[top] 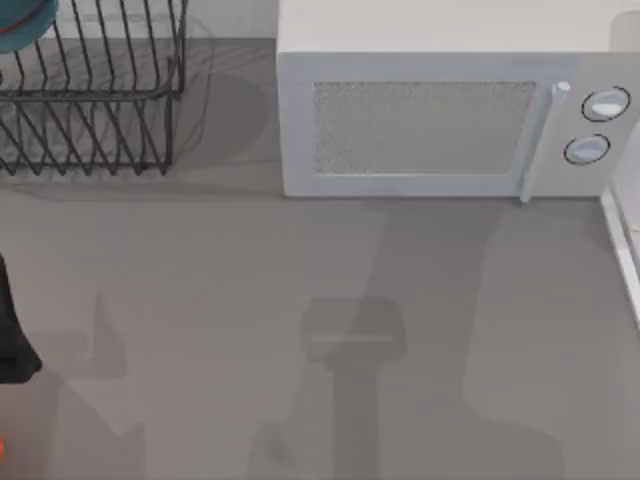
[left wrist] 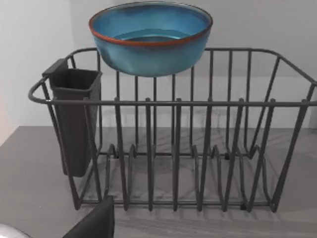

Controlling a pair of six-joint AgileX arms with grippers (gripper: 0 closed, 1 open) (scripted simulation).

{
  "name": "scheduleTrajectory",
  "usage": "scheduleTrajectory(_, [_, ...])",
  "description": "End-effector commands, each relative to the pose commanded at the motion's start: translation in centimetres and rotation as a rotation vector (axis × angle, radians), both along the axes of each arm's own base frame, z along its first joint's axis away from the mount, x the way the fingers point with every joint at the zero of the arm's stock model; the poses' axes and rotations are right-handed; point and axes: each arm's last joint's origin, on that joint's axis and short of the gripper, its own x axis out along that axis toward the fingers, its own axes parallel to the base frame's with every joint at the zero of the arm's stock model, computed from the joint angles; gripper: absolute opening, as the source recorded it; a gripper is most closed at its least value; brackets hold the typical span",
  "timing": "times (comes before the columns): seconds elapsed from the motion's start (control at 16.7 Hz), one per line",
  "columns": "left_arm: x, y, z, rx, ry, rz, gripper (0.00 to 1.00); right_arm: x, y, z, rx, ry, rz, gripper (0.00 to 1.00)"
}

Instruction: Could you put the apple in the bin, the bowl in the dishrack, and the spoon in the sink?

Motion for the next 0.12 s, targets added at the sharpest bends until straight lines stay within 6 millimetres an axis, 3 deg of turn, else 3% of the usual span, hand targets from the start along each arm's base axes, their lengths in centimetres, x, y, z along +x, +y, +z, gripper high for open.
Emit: scheduleTrajectory(0.12, [0.00,0.00,0.00,0.000,0.000,0.000,1.00,0.00,0.00,0.00,0.000,0.000,0.000,1.00])
